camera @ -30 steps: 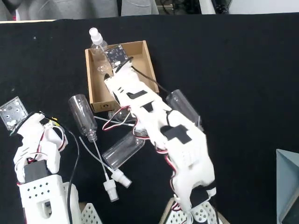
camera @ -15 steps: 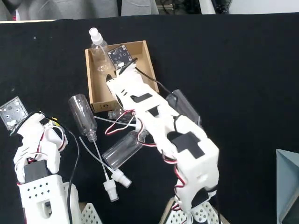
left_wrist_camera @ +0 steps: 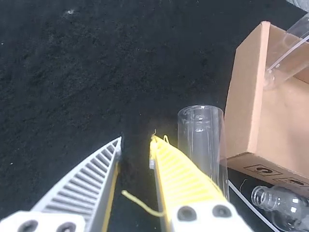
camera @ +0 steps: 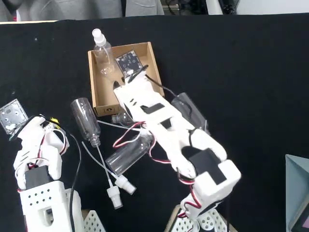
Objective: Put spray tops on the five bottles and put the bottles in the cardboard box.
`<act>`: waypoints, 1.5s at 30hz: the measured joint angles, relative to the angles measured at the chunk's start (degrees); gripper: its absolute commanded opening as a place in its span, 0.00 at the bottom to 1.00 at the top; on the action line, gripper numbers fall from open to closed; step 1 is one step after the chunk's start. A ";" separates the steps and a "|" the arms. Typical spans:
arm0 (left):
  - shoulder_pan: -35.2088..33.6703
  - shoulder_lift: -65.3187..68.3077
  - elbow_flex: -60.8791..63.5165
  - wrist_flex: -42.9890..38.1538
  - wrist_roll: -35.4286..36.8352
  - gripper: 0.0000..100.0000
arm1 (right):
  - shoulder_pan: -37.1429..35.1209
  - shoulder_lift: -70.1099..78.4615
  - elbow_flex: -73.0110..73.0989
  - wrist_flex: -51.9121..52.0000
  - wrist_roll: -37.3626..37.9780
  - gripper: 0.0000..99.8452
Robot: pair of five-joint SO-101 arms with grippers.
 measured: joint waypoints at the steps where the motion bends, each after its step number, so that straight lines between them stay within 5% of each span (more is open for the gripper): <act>1: 0.00 0.00 0.00 -0.18 0.00 0.09 | 0.00 -0.88 1.14 0.00 0.70 0.04; 7: 0.00 0.00 0.00 -0.35 0.00 0.09 | 0.00 -6.95 8.26 0.00 8.00 0.04; 24: 0.00 0.00 0.00 -0.44 0.00 0.09 | 0.00 -29.01 25.32 0.70 8.97 0.04; 41: 0.00 0.00 0.00 -0.44 0.00 0.09 | 0.00 -42.29 25.23 26.20 8.62 0.05; 45: 0.00 0.00 0.00 -0.44 0.00 0.09 | 0.00 -42.29 21.36 33.76 4.31 0.15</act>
